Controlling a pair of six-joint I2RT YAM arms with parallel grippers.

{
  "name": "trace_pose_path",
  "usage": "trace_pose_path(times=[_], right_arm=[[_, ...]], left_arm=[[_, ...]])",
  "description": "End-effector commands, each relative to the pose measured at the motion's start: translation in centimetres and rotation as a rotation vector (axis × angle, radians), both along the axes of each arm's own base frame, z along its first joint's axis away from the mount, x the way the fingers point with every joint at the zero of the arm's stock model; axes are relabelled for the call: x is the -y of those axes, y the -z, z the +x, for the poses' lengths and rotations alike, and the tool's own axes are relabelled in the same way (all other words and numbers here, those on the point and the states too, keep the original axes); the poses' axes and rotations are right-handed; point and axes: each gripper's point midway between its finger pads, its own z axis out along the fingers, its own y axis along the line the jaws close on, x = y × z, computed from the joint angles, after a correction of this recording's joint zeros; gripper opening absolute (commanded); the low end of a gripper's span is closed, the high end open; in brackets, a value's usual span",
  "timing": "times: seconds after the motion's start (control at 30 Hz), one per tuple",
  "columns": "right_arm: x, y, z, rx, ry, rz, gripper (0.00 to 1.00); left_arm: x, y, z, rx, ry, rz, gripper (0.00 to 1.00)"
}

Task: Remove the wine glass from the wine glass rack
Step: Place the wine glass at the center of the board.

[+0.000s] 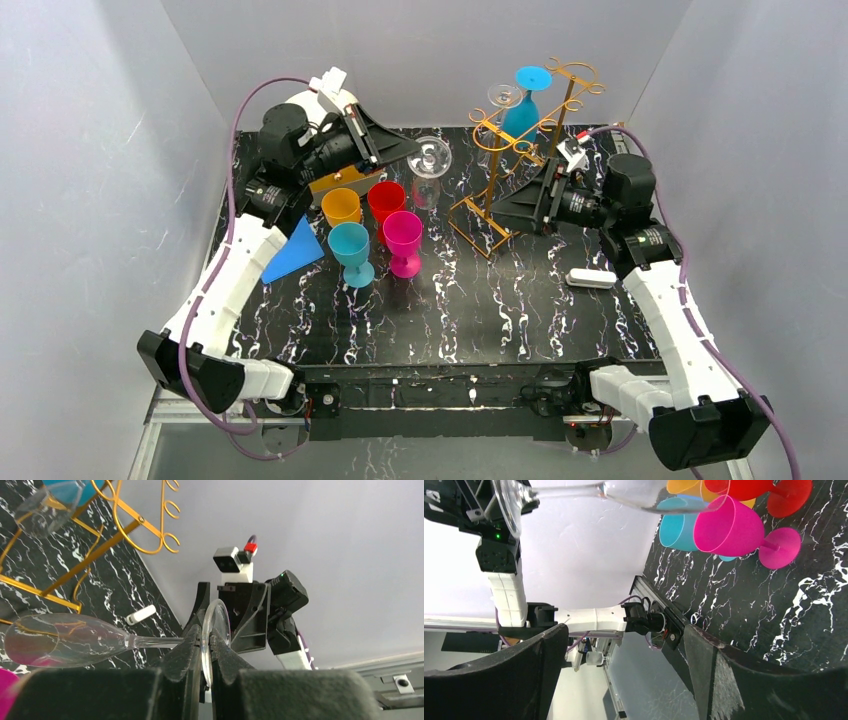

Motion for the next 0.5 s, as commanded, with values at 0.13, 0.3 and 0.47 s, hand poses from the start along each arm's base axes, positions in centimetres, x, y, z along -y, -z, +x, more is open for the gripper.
trace_pose_path(times=[0.13,0.3,0.47], right_arm=[[-2.4,-4.5,1.1,0.079,0.076,0.069,0.87],[-2.2,-6.8,1.0,0.111,0.118,0.111,0.83],[-2.8,-7.2,0.7,0.114,0.064,0.137,0.75]], left_arm=[[4.3,-0.3,-4.7,0.060,0.130,0.008,0.00],[5.0,0.1,-4.4,0.058,0.113,0.017,0.00],[5.6,1.6,-4.4,0.033,0.111,0.034,0.00]])
